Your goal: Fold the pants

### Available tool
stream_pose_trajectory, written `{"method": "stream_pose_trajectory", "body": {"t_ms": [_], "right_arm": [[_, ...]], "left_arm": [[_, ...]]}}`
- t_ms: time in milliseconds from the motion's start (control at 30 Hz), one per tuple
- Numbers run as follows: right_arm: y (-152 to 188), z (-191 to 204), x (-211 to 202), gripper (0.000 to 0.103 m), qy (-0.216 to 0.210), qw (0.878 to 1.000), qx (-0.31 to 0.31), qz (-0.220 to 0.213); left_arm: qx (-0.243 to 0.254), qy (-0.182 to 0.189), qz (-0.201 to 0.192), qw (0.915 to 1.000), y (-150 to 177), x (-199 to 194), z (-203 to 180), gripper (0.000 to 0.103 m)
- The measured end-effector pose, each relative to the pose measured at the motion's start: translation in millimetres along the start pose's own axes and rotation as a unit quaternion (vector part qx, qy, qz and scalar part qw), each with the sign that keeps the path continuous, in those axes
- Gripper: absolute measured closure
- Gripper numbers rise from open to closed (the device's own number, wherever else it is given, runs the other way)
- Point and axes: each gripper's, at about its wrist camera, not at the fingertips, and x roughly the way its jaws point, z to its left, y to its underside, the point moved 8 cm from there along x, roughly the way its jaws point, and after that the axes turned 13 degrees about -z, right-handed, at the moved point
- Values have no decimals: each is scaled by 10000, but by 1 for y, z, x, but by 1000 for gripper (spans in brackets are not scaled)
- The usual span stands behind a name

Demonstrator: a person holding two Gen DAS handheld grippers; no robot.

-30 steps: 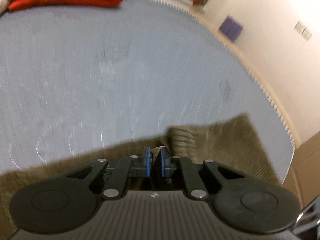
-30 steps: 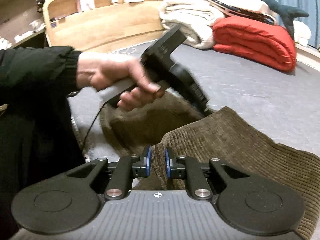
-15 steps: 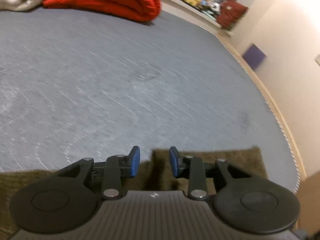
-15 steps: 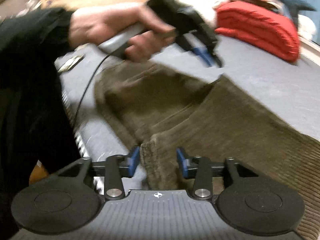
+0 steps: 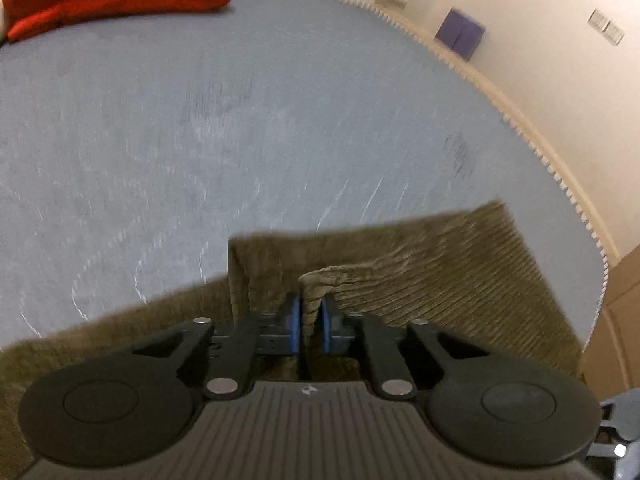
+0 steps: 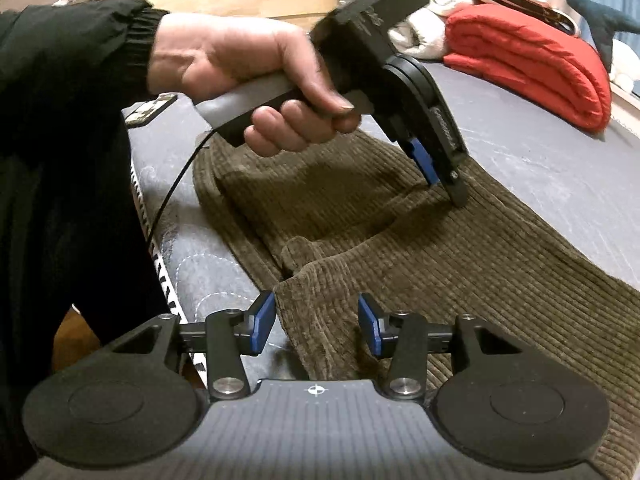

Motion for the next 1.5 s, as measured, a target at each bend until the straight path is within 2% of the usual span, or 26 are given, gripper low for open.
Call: {"method": "stream_pose_trajectory", "body": {"t_ms": [33,100,167,233,267,333,400,467,500,533,633,700,767,800,867,900,967,1033,1100,1133,1233,1267,1300,1400,1467,1500], "right_arm": [[-2,-3,-3,54,81,9999,94,-55],[-7,-11,-10,54,276,9992,227,-178],[-12,-22,-16,53,546,9975,294,-333],[-18,-37,-25,48,868,9939,467,-489],[-21,-47,-30,43,1073,9910,575,-556],[-21,-75,-42,36,1730,9797,812,-611],[-15,-109,-56,34,2423,9608,1227,-560],[2,-146,-74,30,3128,9309,1842,-414],[16,-164,-83,29,3483,9105,2212,-287],[28,-176,-89,28,3654,8962,2510,-180],[69,-191,-94,28,3642,8693,3335,238],[88,-188,-93,28,3575,8636,3531,417],[100,-182,-91,28,3363,8612,3777,498],[104,-182,-91,28,3265,8561,3976,486],[115,-176,-96,27,3140,8434,4338,444],[118,-175,-99,27,3129,8375,4458,442],[120,-174,-101,25,3112,8338,4540,432],[122,-172,-103,25,3078,8314,4607,431],[121,-171,-106,25,3026,8286,4690,439],[122,-169,-107,25,2977,8281,4729,451],[121,-167,-110,26,2897,8296,4747,501],[120,-166,-109,29,2901,8298,4741,505],[117,-166,-109,31,2931,8304,4710,511],[104,-161,-113,53,3091,8406,4424,467],[88,-154,-113,68,3153,8551,4101,337],[77,-148,-114,70,3206,8648,3856,252]], "left_arm": [[91,-44,-176,9998,-9,-9,0,94],[402,-450,-436,9972,-19,-19,8,94],[360,-578,-328,9971,-14,-18,14,94],[470,-441,-3,9979,-1,-11,9,92],[696,-565,17,9960,2,-11,6,91],[998,-829,-211,9913,-3,-20,3,89],[959,-787,-497,9910,-11,-32,-2,89],[878,-583,-633,9924,-14,-41,-7,89],[909,-417,-657,9928,-13,-43,-13,89],[976,-290,-650,9927,-11,-43,-19,89],[1330,143,-423,9901,6,-38,-37,89],[1493,414,95,9879,28,-28,-45,87],[1894,526,927,9761,61,-14,-49,75],[2320,562,1250,9630,80,-12,-52,75],[3360,753,1103,9323,95,-24,-68,72],[3445,892,1092,9281,96,-32,-73,71],[3204,1380,1085,9309,96,-50,-77,71],[3359,1761,1285,9163,110,-61,-80,73],[3752,1792,1487,8972,134,-64,-79,73],[3782,1767,1468,8968,135,-63,-83,74],[3738,1653,1379,9022,128,-57,-85,74],[3751,1607,1283,9039,123,-59,-88,74],[3717,1524,1136,9087,117,-58,-88,73],[3246,1399,695,9329,87,-56,-95,67],[2890,1289,353,9479,67,-55,-97,57],[2706,1254,166,9544,56,-57,-97,57]]}}
